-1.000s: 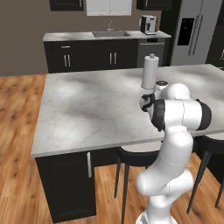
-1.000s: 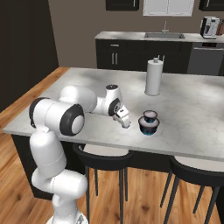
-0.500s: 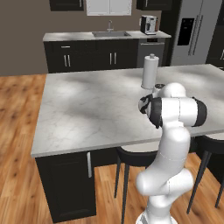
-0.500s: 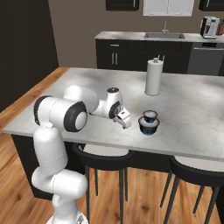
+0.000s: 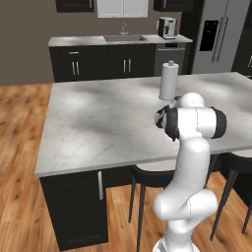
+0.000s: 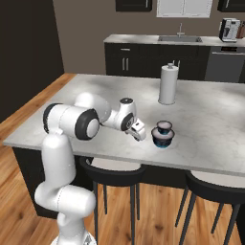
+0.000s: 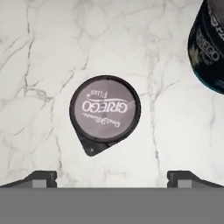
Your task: Stack the yogurt containers by placing the smaller containers on top of the larger containers.
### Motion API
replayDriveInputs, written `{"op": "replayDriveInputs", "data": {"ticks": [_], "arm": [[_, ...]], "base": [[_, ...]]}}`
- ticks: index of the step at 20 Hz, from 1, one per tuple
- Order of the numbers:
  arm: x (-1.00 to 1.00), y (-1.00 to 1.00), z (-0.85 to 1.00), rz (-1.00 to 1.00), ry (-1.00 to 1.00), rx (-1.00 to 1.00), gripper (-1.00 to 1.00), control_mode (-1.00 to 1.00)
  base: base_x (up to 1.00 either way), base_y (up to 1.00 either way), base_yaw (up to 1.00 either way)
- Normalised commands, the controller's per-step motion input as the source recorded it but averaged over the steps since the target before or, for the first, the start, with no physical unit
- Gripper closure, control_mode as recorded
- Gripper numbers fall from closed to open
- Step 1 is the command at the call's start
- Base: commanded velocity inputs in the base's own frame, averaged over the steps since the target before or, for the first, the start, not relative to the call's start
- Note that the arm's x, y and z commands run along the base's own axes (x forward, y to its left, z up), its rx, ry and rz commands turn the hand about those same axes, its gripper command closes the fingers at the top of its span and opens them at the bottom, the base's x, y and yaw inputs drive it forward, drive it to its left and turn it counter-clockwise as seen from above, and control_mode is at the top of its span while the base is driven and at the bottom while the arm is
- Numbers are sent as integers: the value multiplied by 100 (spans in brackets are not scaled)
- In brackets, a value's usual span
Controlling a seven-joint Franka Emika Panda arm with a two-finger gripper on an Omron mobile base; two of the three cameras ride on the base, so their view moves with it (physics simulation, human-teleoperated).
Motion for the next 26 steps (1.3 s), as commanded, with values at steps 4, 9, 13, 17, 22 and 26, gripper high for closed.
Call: {"op": "replayDriveInputs", "data": {"ticks": [4,9,13,17,22,26], "arm": [[13,-8,-10,6,0,0,-100,-100],[14,-1,-10,4,0,0,-100,-100],[7,-1,-9,3,0,0,-100,-100],[3,-7,-10,2,0,0,-100,-100],[0,-13,-8,0,0,0,-100,-100],[15,-2,-5,0,0,0,-100,-100]], "base": [[0,0,0],[0,0,0],[0,0,0],[0,0,0],[0,0,0],[0,0,0]]}}
